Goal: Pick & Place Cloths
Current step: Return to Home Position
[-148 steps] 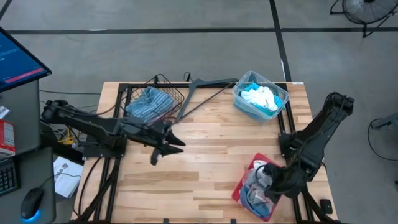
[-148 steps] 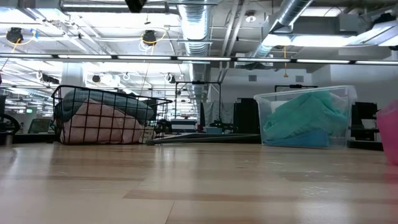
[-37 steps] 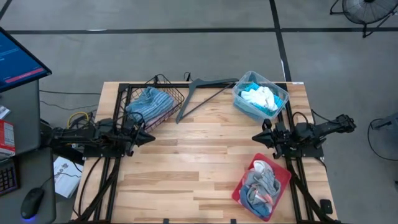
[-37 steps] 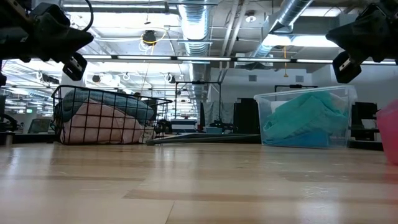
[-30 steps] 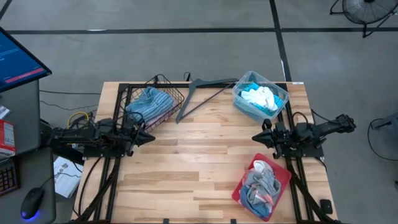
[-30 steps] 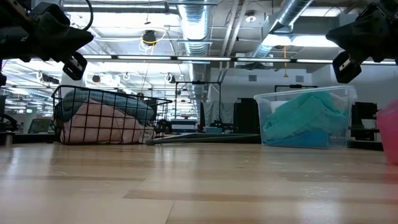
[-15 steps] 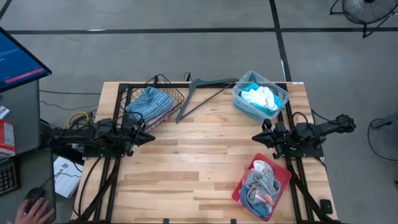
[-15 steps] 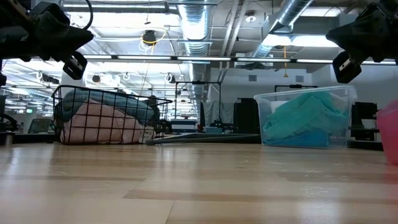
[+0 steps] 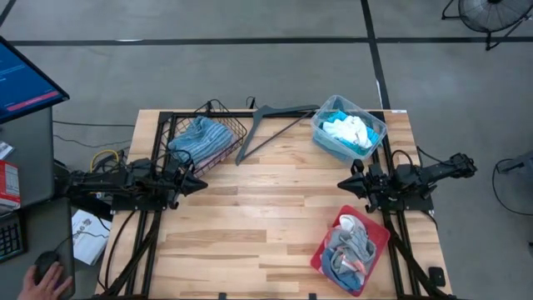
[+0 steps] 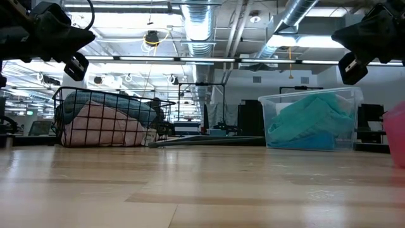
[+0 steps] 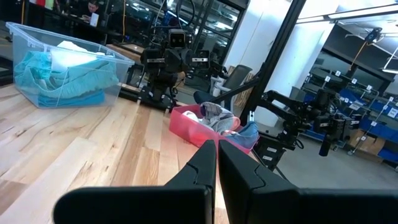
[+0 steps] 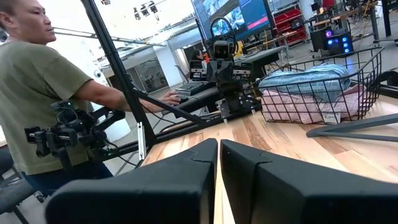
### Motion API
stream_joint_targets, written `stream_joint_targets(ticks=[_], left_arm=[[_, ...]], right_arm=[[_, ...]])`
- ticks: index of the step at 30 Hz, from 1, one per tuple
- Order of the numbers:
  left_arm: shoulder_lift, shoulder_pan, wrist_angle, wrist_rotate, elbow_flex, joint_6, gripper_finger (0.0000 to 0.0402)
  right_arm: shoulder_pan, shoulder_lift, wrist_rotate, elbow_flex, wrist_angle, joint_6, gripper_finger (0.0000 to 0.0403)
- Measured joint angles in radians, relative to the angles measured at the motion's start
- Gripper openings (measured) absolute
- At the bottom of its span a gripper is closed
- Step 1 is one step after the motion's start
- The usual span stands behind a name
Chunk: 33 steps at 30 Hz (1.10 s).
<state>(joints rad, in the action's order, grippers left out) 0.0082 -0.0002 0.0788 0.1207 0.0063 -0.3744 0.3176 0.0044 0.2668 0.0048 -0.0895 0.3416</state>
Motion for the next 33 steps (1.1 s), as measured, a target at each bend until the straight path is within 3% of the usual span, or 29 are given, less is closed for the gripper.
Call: stream_joint_targets(ticks=[33], left_arm=[[0.0,0.0,0.019,0.0,0.0,0.0,0.0002]], right_arm=[[0.001,0.0,0.0,0.0,0.0,0.0,0.0017]])
